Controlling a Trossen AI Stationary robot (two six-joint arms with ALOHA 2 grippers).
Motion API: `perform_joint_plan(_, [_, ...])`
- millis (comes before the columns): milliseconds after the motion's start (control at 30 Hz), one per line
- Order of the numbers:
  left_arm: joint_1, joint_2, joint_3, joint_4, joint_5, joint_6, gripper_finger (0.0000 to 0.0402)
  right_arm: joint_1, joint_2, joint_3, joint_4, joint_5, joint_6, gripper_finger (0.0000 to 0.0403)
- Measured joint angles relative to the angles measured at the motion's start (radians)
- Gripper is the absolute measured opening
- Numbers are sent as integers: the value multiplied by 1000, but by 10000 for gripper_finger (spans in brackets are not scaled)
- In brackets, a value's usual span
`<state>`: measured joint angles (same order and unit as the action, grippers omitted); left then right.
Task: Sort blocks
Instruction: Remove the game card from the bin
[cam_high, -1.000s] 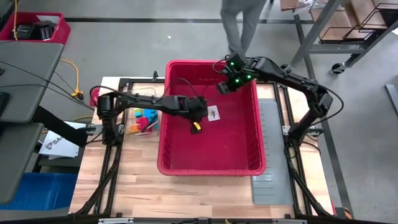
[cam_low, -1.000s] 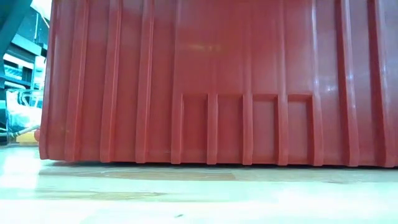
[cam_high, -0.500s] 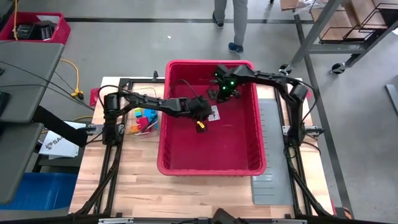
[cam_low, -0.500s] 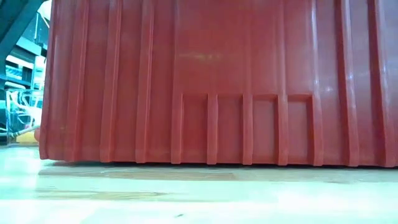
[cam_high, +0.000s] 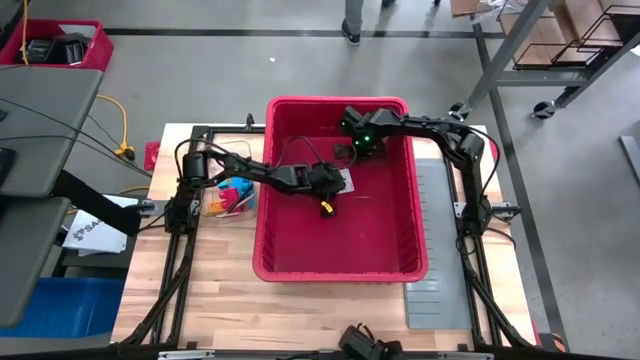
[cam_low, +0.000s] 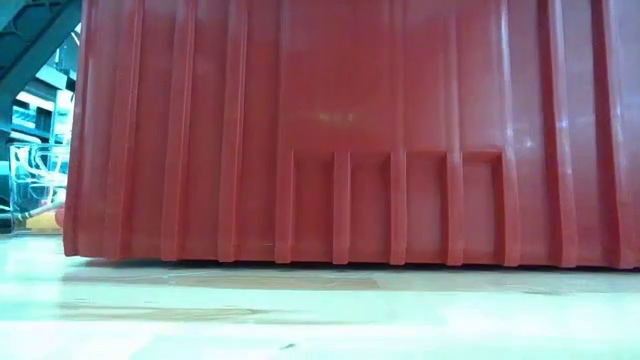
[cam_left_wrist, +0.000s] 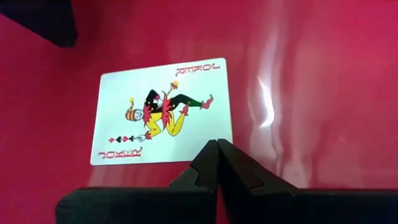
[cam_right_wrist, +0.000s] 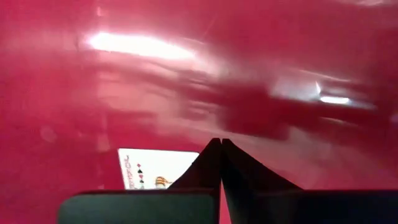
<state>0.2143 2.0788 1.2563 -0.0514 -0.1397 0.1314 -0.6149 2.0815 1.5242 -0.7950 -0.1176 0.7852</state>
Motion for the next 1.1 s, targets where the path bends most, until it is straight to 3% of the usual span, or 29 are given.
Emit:
perform_joint_plan(200, [0,27,3,37,-24,0,0,-21,0,0,24,-20,25,0])
perform_joint_plan(500, [0,45,6,1,34,-49,0,-7,45,0,83,-110,76,0])
perform_joint_plan(633, [1,44,8,-10,40,-50,0,3,71,3,85,-93,98,0])
perform_joint_plan(867, [1,45,8,-27,54,-50,0,-23,45,0,-13,-56,-104,4])
perform_joint_plan(967, [1,45,7,-25,59,-50,0,-42,31,-2,-71,-40,-193,26])
perform_joint_plan(1100, [1,45,6,-24,57,-50,0,-49,27,-2,-86,-100,-265,88])
